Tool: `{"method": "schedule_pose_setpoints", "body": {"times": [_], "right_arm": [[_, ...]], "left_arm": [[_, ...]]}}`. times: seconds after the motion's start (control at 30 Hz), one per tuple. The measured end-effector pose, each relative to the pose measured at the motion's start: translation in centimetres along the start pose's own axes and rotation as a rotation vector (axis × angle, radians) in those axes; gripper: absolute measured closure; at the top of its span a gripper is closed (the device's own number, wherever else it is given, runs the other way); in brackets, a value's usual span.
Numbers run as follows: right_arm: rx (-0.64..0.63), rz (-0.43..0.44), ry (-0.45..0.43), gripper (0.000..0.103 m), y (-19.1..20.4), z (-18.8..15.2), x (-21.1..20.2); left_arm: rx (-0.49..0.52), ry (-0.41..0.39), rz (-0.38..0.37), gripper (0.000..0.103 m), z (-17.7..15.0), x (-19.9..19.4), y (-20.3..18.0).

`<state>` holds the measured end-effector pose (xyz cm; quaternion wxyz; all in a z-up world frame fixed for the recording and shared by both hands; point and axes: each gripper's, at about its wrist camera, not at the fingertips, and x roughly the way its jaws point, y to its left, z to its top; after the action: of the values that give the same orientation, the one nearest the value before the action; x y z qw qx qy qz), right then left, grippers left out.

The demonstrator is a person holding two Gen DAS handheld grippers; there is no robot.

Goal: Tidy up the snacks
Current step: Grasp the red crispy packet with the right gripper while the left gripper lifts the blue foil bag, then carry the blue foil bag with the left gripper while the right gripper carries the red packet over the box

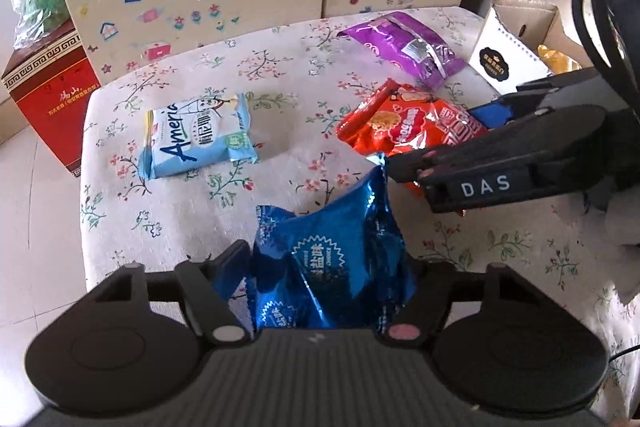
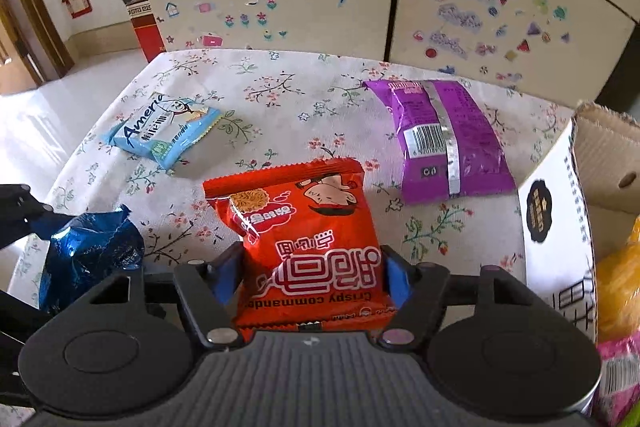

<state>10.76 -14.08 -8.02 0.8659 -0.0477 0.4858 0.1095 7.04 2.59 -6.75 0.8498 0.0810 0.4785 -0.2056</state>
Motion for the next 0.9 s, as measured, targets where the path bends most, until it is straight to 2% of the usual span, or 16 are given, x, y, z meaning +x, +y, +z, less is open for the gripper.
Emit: {"method": "schedule_pose_setpoints", "body": {"times": [0.17, 0.4, 0.7, 0.9], "right_arm": [[0.04, -0.033, -0.01, 0.027, 0.0, -0.4, -1.3], [0.063, -0.089, -0.069, 0.027, -0.3, -0.1, -5.4], [0.112, -0.106, -0.135, 0.027, -0.2, -1.6, -10.7], [0.144, -0.103, -0.16, 0.027, -0.9, -1.9, -11.6]], "left_arm": [[0.019, -0.015, -0.004, 0.034, 0.3, -0.6, -0.6], [0.0, -0.054, 0.005, 0.034, 0.9, -1.7, -0.9], [0.009, -0.09, 0.012, 0.033, 1.5, -2.6, -2.0], [0.019, -0.113, 0.017, 0.033, 2.2, -2.8, -2.8]]}}
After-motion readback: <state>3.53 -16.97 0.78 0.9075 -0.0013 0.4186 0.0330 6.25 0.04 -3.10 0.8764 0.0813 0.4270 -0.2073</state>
